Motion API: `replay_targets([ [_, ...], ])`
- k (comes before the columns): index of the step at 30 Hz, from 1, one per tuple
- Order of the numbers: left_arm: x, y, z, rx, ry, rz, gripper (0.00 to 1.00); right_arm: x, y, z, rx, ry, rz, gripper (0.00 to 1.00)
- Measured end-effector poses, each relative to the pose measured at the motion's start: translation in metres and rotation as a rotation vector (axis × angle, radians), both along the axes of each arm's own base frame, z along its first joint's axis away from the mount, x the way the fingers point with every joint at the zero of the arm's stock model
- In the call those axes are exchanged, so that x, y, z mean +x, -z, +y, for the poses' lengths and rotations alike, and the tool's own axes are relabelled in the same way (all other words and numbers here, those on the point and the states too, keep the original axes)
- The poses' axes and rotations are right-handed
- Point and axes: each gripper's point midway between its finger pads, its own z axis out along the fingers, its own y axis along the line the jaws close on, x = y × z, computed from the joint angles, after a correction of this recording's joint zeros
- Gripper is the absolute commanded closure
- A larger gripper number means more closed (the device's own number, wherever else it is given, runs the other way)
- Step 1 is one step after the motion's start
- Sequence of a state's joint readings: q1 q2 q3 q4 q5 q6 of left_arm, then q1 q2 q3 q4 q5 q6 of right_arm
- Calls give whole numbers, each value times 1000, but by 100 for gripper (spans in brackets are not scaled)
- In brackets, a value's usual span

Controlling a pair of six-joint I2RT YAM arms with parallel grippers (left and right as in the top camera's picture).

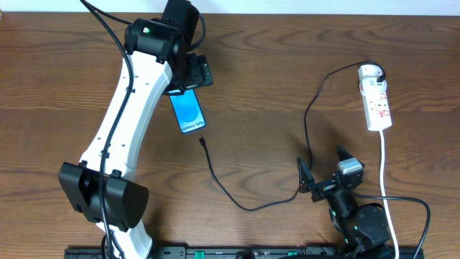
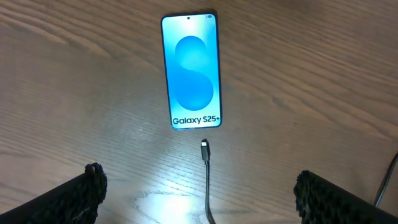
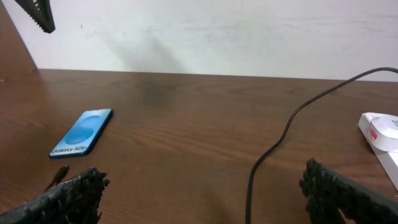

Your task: Plug charger to phone and switch on socket

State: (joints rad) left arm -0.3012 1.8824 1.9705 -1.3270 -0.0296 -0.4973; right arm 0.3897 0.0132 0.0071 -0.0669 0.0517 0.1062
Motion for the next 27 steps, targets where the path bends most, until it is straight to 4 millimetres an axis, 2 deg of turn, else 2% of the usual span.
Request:
replay_targets([
  [4,4,-1,2,12,-4,-18,2,0,0,0,0,0,0,1],
  [10,27,-10,14,87,-34,-129,2,0,0,0,0,0,0,1],
  [14,56,-19,25,106,-80,-250,2,0,0,0,0,0,0,1],
  [18,74,-19,50,111,-149,-306,2,0,0,0,0,0,0,1],
  [27,86,-23,128,144,-291,-335,2,0,0,0,0,0,0,1],
])
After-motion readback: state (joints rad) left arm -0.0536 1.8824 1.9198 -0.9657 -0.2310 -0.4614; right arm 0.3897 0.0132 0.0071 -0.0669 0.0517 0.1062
